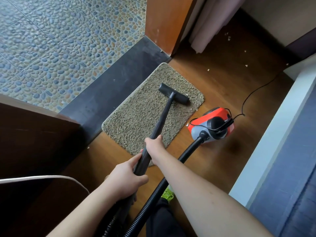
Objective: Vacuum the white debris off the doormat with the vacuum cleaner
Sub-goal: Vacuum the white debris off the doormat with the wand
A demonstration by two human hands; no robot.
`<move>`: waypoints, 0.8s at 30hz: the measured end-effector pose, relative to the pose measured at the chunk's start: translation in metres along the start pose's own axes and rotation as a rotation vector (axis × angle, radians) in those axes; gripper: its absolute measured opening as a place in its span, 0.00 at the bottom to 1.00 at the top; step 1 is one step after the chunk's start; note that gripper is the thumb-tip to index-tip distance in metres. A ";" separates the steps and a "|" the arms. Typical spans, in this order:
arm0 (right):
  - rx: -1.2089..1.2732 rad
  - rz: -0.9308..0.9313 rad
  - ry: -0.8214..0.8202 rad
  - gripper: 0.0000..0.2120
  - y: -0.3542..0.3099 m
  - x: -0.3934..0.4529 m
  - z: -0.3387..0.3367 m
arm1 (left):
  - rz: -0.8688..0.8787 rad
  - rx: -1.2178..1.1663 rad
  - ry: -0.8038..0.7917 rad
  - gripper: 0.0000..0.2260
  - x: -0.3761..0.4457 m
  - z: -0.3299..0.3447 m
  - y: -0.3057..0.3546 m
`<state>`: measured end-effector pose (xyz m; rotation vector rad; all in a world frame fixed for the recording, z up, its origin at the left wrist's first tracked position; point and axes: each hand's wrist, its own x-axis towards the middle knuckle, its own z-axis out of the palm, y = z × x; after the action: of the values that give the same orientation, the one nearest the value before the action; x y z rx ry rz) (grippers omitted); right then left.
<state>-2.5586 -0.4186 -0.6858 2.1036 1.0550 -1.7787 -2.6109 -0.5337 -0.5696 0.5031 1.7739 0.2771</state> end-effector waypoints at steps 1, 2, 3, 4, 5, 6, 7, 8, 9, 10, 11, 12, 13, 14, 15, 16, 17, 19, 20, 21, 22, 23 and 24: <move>0.003 0.000 0.006 0.31 -0.003 0.003 -0.001 | 0.000 -0.010 -0.002 0.35 0.003 0.000 0.003; 0.009 -0.002 0.007 0.31 -0.007 0.005 -0.002 | 0.003 -0.025 -0.004 0.35 0.007 -0.001 0.006; 0.012 -0.006 0.010 0.31 -0.011 0.008 -0.004 | 0.006 -0.044 -0.008 0.35 0.010 -0.002 0.010; 0.016 -0.010 0.016 0.31 -0.016 0.013 -0.006 | 0.008 -0.073 -0.015 0.35 0.014 -0.003 0.015; 0.023 -0.010 0.023 0.30 -0.022 0.015 -0.008 | 0.008 -0.107 -0.024 0.35 0.017 -0.004 0.020; 0.027 -0.011 0.032 0.29 -0.027 0.021 -0.011 | 0.009 -0.137 -0.031 0.36 0.021 -0.004 0.025; 0.029 -0.013 0.037 0.28 -0.033 0.024 -0.014 | 0.012 -0.154 -0.034 0.36 0.025 -0.005 0.031; 0.031 -0.017 0.042 0.28 -0.038 0.029 -0.017 | 0.019 -0.159 -0.034 0.37 0.028 -0.006 0.037; 0.035 -0.017 0.050 0.27 -0.043 0.030 -0.019 | 0.028 -0.157 -0.036 0.37 0.032 -0.007 0.043; 0.043 -0.020 0.060 0.25 -0.048 0.032 -0.022 | 0.039 -0.152 -0.038 0.37 0.035 -0.008 0.049; 0.043 -0.021 0.069 0.24 -0.053 0.034 -0.024 | 0.048 -0.145 -0.041 0.37 0.039 -0.009 0.054; 0.041 -0.025 0.074 0.25 -0.057 0.037 -0.027 | 0.051 -0.139 -0.045 0.37 0.041 -0.010 0.058; 0.035 -0.028 0.079 0.26 -0.060 0.040 -0.030 | 0.051 -0.134 -0.049 0.37 0.044 -0.011 0.062; 0.041 -0.032 0.081 0.26 -0.063 0.042 -0.032 | 0.052 -0.124 -0.050 0.37 0.047 -0.011 0.065; 0.055 -0.035 0.074 0.26 -0.065 0.042 -0.035 | 0.059 -0.105 -0.049 0.37 0.050 -0.011 0.067; 0.068 -0.037 0.074 0.26 -0.067 0.044 -0.037 | 0.065 -0.083 -0.047 0.37 0.053 -0.010 0.068; 0.087 -0.037 0.070 0.25 -0.069 0.042 -0.041 | 0.067 -0.072 -0.046 0.38 0.056 -0.010 0.070; 0.092 -0.036 0.070 0.21 -0.071 0.043 -0.045 | 0.061 -0.078 -0.051 0.38 0.059 -0.008 0.072; 0.087 -0.038 0.064 0.21 -0.072 0.043 -0.045 | 0.055 -0.089 -0.057 0.38 0.060 -0.007 0.073; 0.061 -0.034 0.057 0.22 -0.072 0.042 -0.044 | 0.047 -0.111 -0.065 0.38 0.059 -0.006 0.074; 0.028 -0.033 0.055 0.26 -0.069 0.045 -0.041 | 0.037 -0.136 -0.074 0.37 0.058 -0.005 0.073; -0.010 -0.029 0.053 0.29 -0.067 0.045 -0.039 | 0.032 -0.153 -0.080 0.37 0.056 -0.004 0.072; -0.031 -0.022 0.057 0.31 -0.064 0.044 -0.038 | 0.030 -0.163 -0.083 0.37 0.053 -0.003 0.070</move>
<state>-2.5676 -0.3334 -0.6972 2.1438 1.1169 -1.7105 -2.6107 -0.4467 -0.5839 0.4187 1.6487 0.4122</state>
